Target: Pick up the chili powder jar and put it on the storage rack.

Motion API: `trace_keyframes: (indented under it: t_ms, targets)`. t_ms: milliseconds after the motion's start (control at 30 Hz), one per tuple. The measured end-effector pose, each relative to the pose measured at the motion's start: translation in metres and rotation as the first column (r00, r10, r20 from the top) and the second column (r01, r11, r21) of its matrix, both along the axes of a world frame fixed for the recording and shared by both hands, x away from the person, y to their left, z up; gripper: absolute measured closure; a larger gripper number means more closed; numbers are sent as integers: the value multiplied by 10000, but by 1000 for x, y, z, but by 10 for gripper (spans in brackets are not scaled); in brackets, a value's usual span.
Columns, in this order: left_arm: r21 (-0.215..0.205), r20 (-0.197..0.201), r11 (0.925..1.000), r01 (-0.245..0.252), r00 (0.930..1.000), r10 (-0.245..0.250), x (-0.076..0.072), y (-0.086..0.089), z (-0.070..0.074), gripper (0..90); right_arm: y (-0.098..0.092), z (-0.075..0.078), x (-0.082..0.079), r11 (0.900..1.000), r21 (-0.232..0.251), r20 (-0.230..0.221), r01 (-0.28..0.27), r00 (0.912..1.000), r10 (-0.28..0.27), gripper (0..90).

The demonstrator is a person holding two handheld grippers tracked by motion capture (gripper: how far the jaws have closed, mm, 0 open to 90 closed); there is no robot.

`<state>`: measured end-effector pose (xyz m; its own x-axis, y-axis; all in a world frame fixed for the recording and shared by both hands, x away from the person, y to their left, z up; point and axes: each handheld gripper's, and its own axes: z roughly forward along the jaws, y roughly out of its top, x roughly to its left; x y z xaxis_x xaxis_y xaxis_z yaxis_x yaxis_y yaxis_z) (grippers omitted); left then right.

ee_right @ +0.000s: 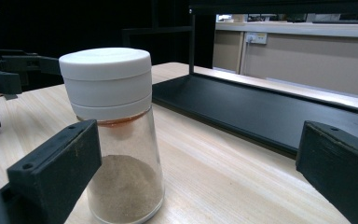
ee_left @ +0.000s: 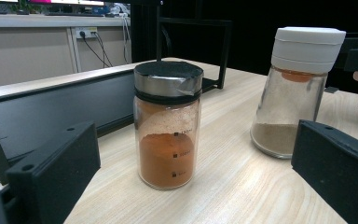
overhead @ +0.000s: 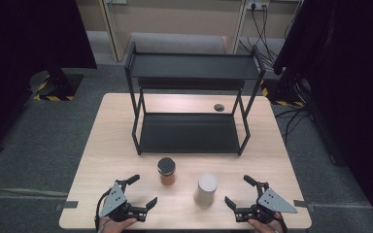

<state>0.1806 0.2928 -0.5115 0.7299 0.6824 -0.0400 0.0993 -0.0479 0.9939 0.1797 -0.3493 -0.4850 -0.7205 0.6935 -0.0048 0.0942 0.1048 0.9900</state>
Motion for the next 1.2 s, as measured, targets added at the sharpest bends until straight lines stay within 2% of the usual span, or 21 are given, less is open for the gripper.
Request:
trace_keyframes:
  t_ms: [367,1200]
  targets:
    - [-103,-15,9999,-58,10000,58,-1,1,-1,5,0,-1,0,10000,41,12,2,10000,-2,4]
    - [-13,0,10000,30,10000,-30,0,-1,-2,5,3,-1,-1,10000,9,9,-69,10000,69,4]
